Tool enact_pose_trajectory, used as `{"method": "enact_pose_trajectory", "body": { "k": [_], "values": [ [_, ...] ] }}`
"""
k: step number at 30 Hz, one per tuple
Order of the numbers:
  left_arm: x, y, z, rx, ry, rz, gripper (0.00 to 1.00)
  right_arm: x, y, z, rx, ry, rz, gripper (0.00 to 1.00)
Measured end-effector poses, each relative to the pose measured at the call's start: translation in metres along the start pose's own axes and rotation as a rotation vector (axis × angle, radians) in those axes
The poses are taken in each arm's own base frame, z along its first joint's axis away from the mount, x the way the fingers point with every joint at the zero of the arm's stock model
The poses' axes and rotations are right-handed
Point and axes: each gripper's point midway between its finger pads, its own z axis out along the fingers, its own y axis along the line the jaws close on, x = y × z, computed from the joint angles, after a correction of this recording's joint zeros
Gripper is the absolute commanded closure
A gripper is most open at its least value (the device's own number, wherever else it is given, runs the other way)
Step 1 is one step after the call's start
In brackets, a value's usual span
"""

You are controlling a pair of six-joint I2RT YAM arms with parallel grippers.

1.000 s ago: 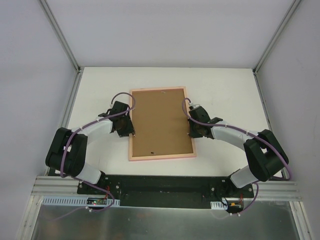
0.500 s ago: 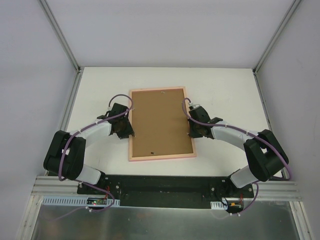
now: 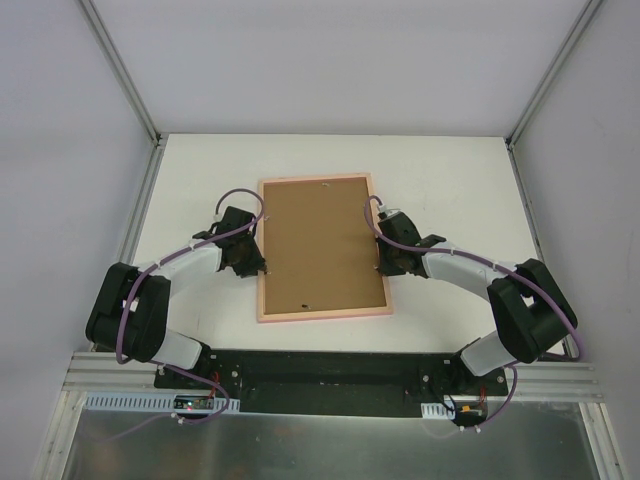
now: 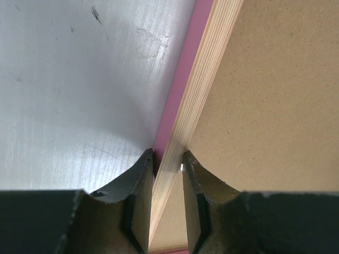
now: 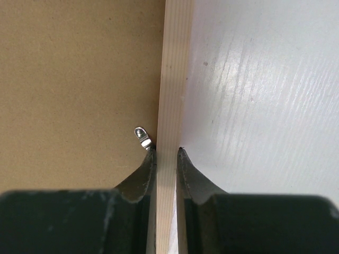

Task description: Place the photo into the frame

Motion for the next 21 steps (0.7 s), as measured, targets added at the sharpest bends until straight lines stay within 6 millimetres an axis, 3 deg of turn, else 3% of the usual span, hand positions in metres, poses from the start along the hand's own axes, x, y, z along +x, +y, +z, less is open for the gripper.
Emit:
{"method": "enact_pose_trajectory", "body": {
  "k": [2,7,21],
  "values": [
    [0.0000,0.0001,0.0001,0.000,0.000,0.003,0.79,0.0000,0.0000,0.0000,-0.001,0.000,0.000,0.84],
    [-0.0006,-0.0002,0.0006,-0.001,0.003,0.017,0.77,-0.0001,0.0010,-0.0001,-0.008,0.001,-0.010,0.73],
    [-0.0057,-0.0045,0.0037,-0.004,0.019,0.054,0.77,-0.0019,0.0034,0.0015,-0.012,0.029,-0.063,0.68]
  ]
}}
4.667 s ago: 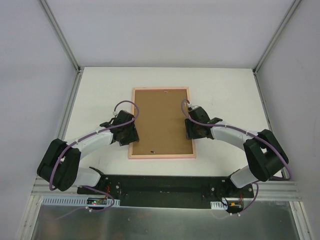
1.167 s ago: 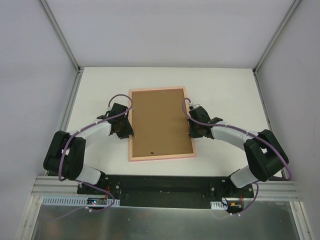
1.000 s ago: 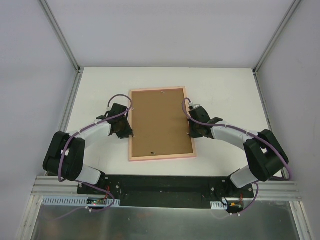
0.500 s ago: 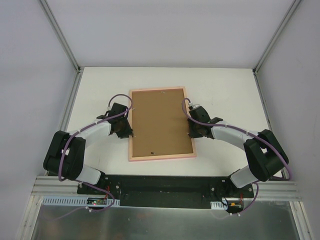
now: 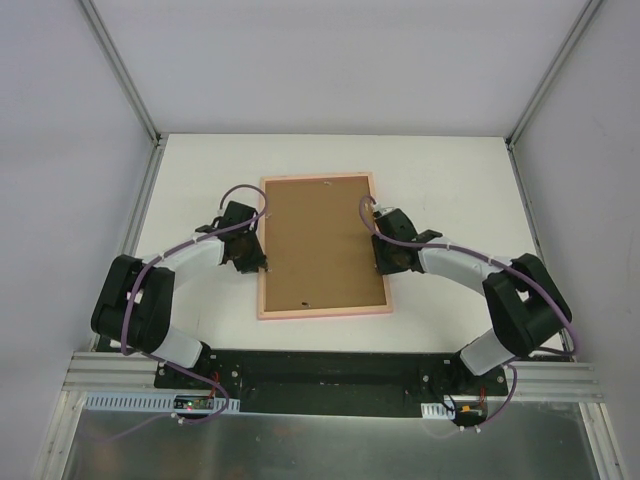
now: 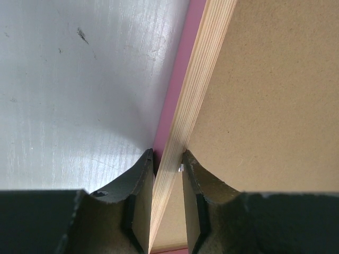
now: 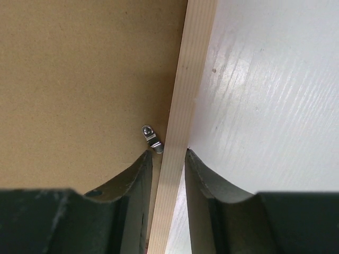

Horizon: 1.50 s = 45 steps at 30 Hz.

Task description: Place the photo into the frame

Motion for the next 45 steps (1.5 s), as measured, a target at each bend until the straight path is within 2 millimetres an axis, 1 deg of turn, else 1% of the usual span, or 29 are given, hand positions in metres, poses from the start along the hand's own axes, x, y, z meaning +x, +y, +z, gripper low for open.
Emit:
{"method": "enact_pose_trajectory", "body": {
  "k": [4,8,10,16,20,23,26,28,30,32,33,34,37,39,45],
  "values": [
    [-0.003,0.000,0.001,0.001,-0.003,-0.002,0.77,-0.005,0.000,0.003,0.009,0.005,-0.010,0.66],
    [-0.005,0.000,0.001,0.001,-0.005,-0.005,0.78,-0.010,0.001,0.005,0.020,0.008,-0.020,0.60],
    [-0.005,0.000,0.001,0.002,-0.005,-0.004,0.78,-0.013,0.002,0.007,0.022,0.006,-0.027,0.58],
    [-0.006,0.000,0.001,0.006,-0.004,0.001,0.78,-0.015,0.002,0.008,0.026,0.005,-0.037,0.63],
    [-0.005,0.000,0.001,0.012,0.002,0.006,0.78,-0.016,0.001,0.008,0.036,0.010,-0.045,0.63],
    [-0.006,0.000,0.001,0.013,0.002,0.007,0.78,-0.016,0.000,0.008,0.037,0.009,-0.052,0.68],
    [-0.006,0.000,0.001,0.015,0.004,0.004,0.78,-0.016,-0.001,0.008,0.041,0.009,-0.057,0.83],
    [-0.006,0.000,0.001,0.015,0.004,0.006,0.78,-0.017,-0.003,0.008,0.052,0.007,-0.067,0.90],
    [-0.006,0.000,0.001,0.015,0.003,0.006,0.77,-0.018,-0.003,0.009,0.058,0.004,-0.049,0.94],
    [-0.006,0.000,0.001,0.014,0.004,0.006,0.77,-0.019,-0.004,0.009,0.067,0.002,-0.031,0.95],
    [-0.006,0.000,0.001,0.014,0.003,0.006,0.78,-0.019,-0.004,0.009,0.071,0.000,-0.023,0.93],
    [-0.006,0.000,0.001,0.014,0.003,0.006,0.78,-0.020,-0.004,0.009,0.072,-0.001,-0.018,0.89],
    [-0.006,0.000,0.001,0.014,0.003,0.007,0.77,-0.020,-0.004,0.009,0.075,-0.003,-0.007,0.71],
    [-0.006,0.001,0.001,0.014,0.003,0.007,0.77,-0.021,-0.003,0.009,0.074,-0.008,-0.008,0.64],
    [-0.007,0.001,0.001,0.017,0.004,0.009,0.77,-0.020,-0.003,0.008,0.064,-0.034,-0.064,0.55]
  ]
}}
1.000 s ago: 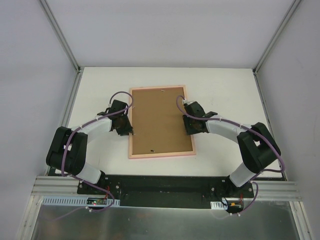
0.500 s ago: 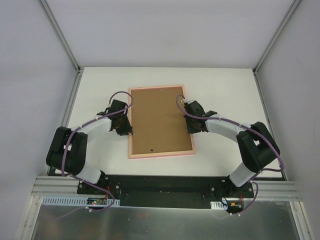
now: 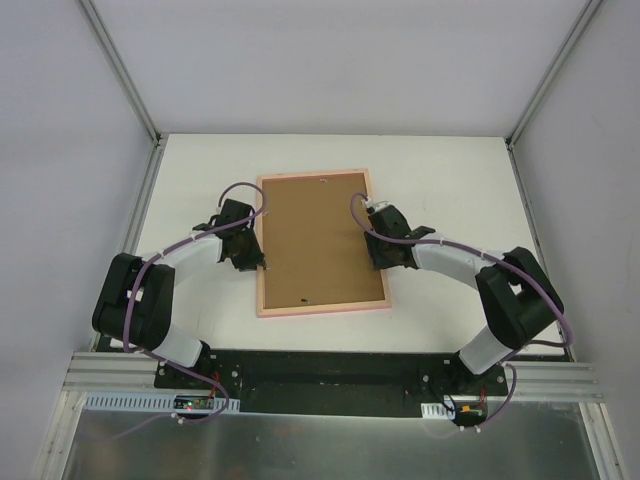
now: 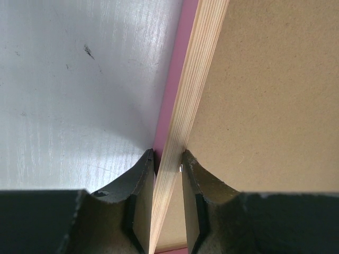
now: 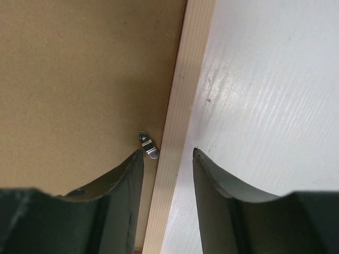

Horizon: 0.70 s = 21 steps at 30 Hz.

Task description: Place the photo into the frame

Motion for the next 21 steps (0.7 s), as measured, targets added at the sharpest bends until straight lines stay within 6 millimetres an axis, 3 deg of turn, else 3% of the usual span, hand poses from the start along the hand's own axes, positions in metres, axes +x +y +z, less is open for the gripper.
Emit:
{"method": "enact_pose_trajectory", "body": {
  "k": [16,21],
  "values": [
    [0.000,0.000,-0.001,0.015,0.011,0.005,0.77,-0.012,0.005,0.006,-0.055,-0.056,-0.188,0.56],
    [0.000,0.000,-0.001,0.014,0.012,0.006,0.77,-0.012,0.005,0.006,-0.061,-0.056,-0.202,0.69]
  ]
}}
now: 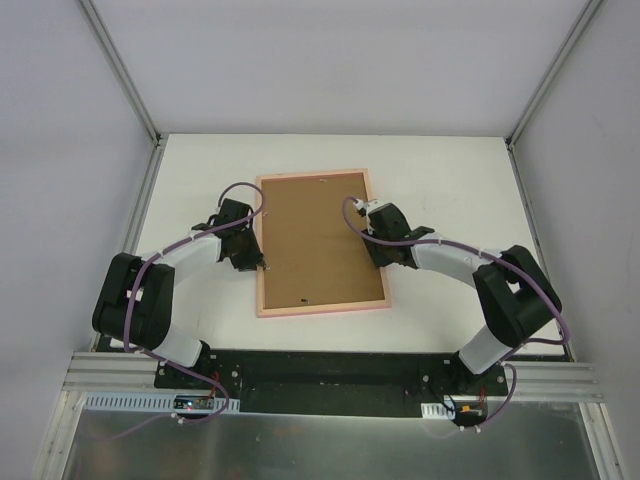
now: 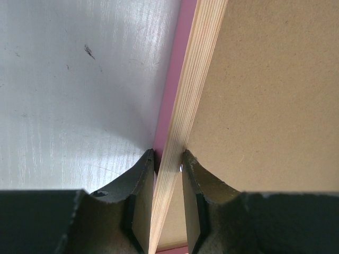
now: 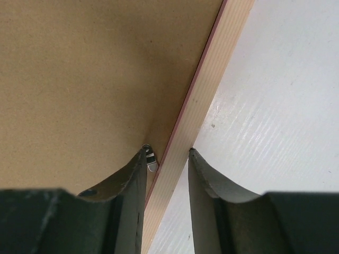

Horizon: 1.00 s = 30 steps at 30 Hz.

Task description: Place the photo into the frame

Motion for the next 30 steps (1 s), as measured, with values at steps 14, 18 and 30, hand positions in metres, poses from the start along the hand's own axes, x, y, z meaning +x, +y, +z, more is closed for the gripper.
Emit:
{"method": "enact_pose_trajectory", "body": {
  "k": [14,18,30],
  "values": [
    [0.000,0.000,0.000,-0.001,0.002,-0.001,0.77,0.001,0.001,-0.001,-0.013,-0.016,0.019,0.93],
    [0.000,0.000,0.000,-0.002,0.004,-0.001,0.77,0.003,0.001,-0.003,-0.018,-0.029,0.028,0.99],
    [0.006,0.002,-0.004,-0.002,0.029,-0.012,0.55,0.023,0.009,-0.017,-0.034,0.001,0.067,0.85]
  ]
}}
